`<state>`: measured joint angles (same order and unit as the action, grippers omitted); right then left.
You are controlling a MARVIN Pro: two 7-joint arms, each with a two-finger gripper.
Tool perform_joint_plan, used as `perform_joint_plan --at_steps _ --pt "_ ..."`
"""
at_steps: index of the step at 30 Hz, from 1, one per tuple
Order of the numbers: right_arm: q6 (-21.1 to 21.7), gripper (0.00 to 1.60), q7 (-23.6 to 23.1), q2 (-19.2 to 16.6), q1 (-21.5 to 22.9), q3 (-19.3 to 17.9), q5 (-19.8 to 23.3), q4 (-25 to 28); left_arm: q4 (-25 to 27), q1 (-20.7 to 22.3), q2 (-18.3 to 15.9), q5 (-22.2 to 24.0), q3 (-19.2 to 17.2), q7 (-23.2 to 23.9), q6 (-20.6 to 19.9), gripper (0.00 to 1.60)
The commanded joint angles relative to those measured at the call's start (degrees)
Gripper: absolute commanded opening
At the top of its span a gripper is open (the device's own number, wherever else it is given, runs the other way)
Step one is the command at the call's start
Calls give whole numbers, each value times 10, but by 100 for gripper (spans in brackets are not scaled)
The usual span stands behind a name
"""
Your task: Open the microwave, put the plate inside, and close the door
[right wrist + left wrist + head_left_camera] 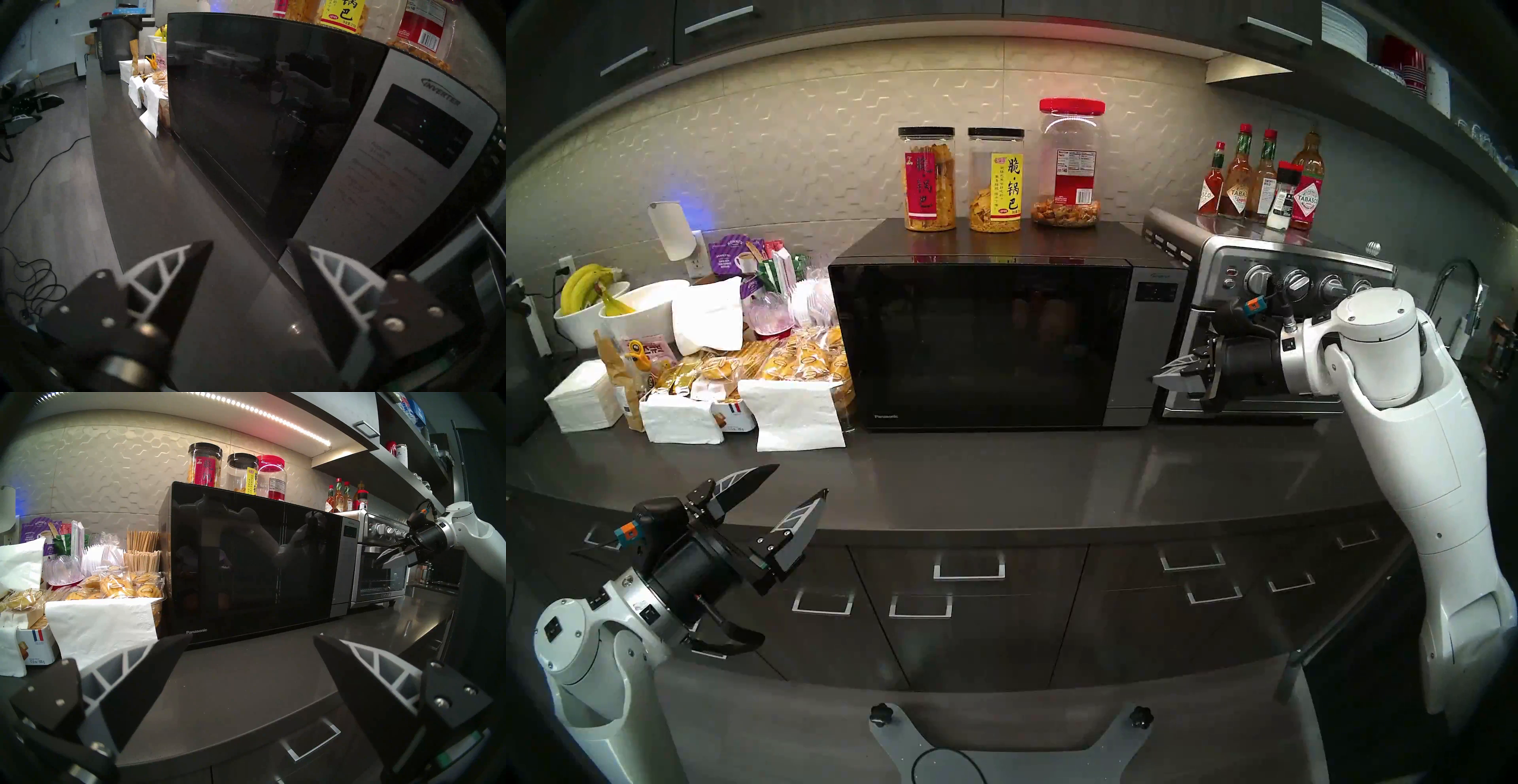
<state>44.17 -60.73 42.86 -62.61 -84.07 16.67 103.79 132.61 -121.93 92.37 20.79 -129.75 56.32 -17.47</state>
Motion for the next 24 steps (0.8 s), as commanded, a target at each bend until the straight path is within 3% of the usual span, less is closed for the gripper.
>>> perform_joint_plan --at_steps 1,24 --pt "-23 160 -61 -38 0 -8 45 1 10 1 1 2 -1 -1 -1 160" --pt "-48 160 -68 -58 -6 -8 77 -11 10 1 1 1 -1 0 -2 160"
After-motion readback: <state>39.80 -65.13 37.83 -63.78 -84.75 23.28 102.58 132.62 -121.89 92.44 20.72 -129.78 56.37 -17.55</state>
